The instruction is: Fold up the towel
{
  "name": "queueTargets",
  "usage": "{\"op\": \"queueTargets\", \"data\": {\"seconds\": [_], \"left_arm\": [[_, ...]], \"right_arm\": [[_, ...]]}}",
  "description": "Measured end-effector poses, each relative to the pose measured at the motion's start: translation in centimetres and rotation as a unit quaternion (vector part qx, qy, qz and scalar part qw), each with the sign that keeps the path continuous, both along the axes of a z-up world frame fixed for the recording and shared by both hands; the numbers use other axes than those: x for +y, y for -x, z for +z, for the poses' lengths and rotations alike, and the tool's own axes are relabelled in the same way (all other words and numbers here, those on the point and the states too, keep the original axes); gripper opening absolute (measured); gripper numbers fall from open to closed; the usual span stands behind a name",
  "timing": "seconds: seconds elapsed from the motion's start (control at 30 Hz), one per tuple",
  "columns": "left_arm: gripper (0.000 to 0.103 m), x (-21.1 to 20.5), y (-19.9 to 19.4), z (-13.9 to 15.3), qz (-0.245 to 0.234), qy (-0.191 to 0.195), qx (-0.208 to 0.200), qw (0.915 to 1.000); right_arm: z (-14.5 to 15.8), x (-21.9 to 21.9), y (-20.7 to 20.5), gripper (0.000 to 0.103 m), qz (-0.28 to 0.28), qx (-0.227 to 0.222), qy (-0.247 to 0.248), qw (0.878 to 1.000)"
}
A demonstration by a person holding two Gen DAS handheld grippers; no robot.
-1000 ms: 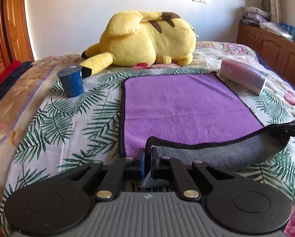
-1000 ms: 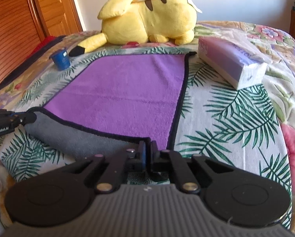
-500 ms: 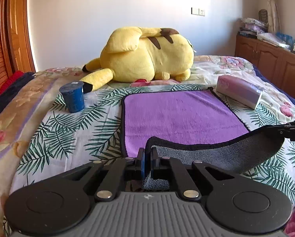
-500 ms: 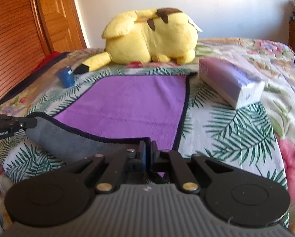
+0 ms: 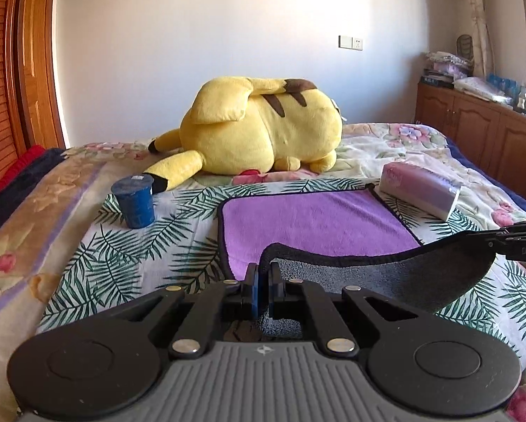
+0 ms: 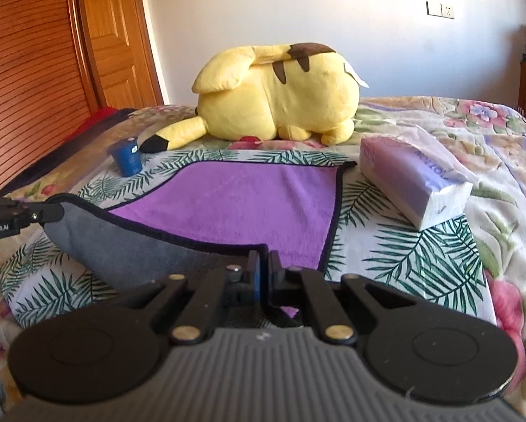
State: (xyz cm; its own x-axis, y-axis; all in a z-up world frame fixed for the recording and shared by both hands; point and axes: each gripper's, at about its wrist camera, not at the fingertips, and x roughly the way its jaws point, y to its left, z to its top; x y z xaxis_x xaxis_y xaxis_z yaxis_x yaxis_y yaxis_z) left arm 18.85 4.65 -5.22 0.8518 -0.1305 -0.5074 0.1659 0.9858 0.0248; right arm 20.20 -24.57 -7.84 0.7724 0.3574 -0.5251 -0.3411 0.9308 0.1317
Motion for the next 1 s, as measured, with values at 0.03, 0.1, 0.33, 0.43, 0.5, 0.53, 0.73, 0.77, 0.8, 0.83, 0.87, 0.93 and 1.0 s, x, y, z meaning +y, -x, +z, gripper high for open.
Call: {"op": "queueTargets", "data": {"seconds": [0.03,0.1,0.33,0.43,0.5,0.53,0.73,0.77,0.8,0.83,0.87,0.93,1.0], "left_arm": [[0.005,-0.1,0.0,0.1,0.000,-0.003,-0.002,1.0000],[0.005,-0.2,-0.2,0.1,0.000,-0.007,-0.004,1.0000],[0.005,0.0,-1.4,0.0,-0.003,-0.014,-0.010,0.9998],[0.005,0.2,-1.9,-0.2,-0.002,-0.012,-0.008,0.9999],[0.005,0.3,-2.2,-0.2,-0.002,-0.011,-0.008,0.9999],[0.005,0.3,-2.3,-0.2,-0.003,-0.012,-0.009,0.9999],[0.005,0.4,-3.1,-0.2,-0.005,-0.012,-0.010,0.9999],[0.005,0.3,-3.3,-0.1,-0.006,-0.014,-0.011,0.9998],[0.005,0.3,-3.4,-0.1,-0.006,-0.016,-0.011,0.9998],[0.005,0.3,-3.6,0.0,-0.007,-0.017,-0.012,0.9998],[0.005,0.3,-3.8,0.1,-0.007,-0.017,-0.013,0.9997],[0.005,0.4,-4.3,0.2,-0.008,-0.017,-0.015,0.9997],[0.005,0.4,-4.8,0.3,-0.009,-0.018,-0.017,0.9997]], "right_arm": [[0.1,0.0,-0.1,0.005,0.000,-0.002,0.000,1.000],[0.1,0.0,-0.2,0.005,0.001,-0.005,0.002,1.000],[0.4,-0.1,-1.1,0.005,0.003,-0.016,0.003,1.000],[0.2,-0.1,-1.5,0.004,0.007,-0.018,0.005,1.000],[0.0,-0.1,-1.7,0.004,0.006,-0.017,0.009,1.000],[-0.1,-0.1,-1.9,0.004,0.006,-0.017,0.010,1.000],[0.1,0.0,-2.7,0.004,0.007,-0.025,0.015,1.000],[0.1,0.0,-2.9,0.004,0.007,-0.026,0.016,1.000],[0.1,0.1,-3.1,0.004,0.008,-0.027,0.017,0.999],[0.1,0.1,-3.2,0.004,0.009,-0.028,0.019,0.999],[0.1,0.2,-3.4,0.004,0.009,-0.029,0.020,0.999],[0.2,0.3,-3.8,0.004,0.011,-0.032,0.024,0.999],[0.3,0.3,-4.2,0.004,0.011,-0.037,0.026,0.999]]}}
